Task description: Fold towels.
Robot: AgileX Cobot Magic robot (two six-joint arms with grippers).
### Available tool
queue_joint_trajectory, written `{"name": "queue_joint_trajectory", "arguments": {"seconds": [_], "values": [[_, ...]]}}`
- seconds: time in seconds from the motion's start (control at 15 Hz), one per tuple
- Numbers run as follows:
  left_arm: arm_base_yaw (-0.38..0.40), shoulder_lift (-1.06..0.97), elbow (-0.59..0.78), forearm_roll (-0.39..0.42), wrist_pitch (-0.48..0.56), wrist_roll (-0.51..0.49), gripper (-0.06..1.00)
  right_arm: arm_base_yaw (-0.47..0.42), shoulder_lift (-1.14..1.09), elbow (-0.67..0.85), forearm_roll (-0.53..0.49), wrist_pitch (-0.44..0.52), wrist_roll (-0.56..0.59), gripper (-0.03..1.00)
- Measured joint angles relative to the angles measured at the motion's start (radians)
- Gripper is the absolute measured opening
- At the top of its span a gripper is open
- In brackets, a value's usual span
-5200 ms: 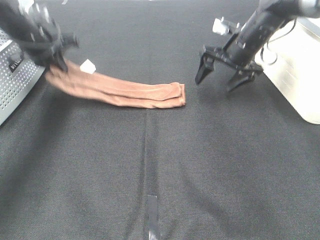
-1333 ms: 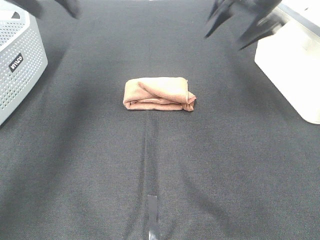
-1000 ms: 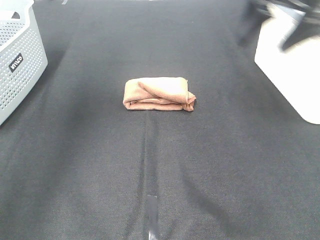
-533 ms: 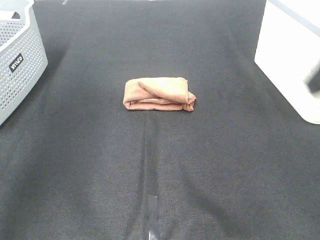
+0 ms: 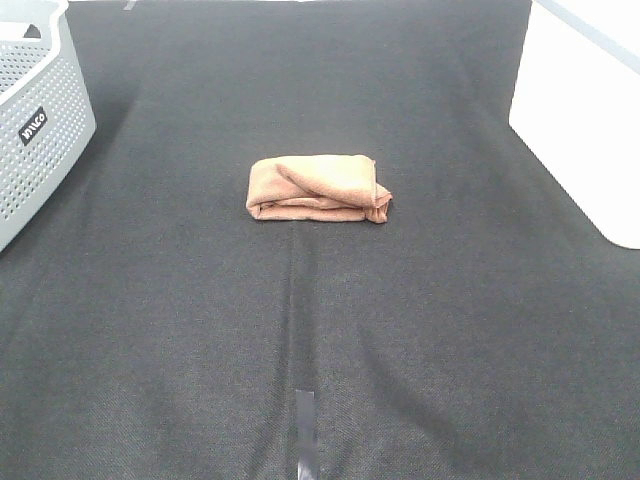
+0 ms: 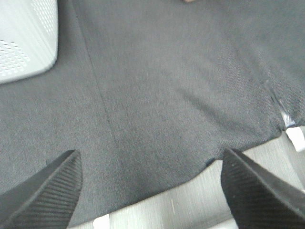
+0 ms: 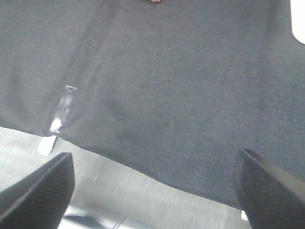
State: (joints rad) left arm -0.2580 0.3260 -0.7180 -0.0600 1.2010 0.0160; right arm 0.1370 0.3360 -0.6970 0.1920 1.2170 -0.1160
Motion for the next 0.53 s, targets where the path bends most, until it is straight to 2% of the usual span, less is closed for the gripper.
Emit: {"name": "queue_joint_trajectory", "arguments": {"seconds": [0.07, 0.2, 0.4, 0.53], "values": [[0.000, -0.160, 0.056, -0.006, 0.001, 0.020, 0.76, 0.000, -0.066, 0.042, -0.002, 0.000, 0.000, 0.85], [0.000, -0.317, 0.117, -0.014, 0.004, 0.054, 0.76, 0.000, -0.204, 0.136, -0.036, -0.029, 0.000, 0.85], [0.000, -0.316, 0.171, -0.054, -0.006, 0.106, 0.76, 0.000, -0.260, 0.168, -0.063, -0.117, -0.006, 0.85], [0.000, -0.311, 0.196, -0.093, -0.091, 0.173, 0.76, 0.000, -0.260, 0.187, -0.069, -0.140, -0.013, 0.85]]}}
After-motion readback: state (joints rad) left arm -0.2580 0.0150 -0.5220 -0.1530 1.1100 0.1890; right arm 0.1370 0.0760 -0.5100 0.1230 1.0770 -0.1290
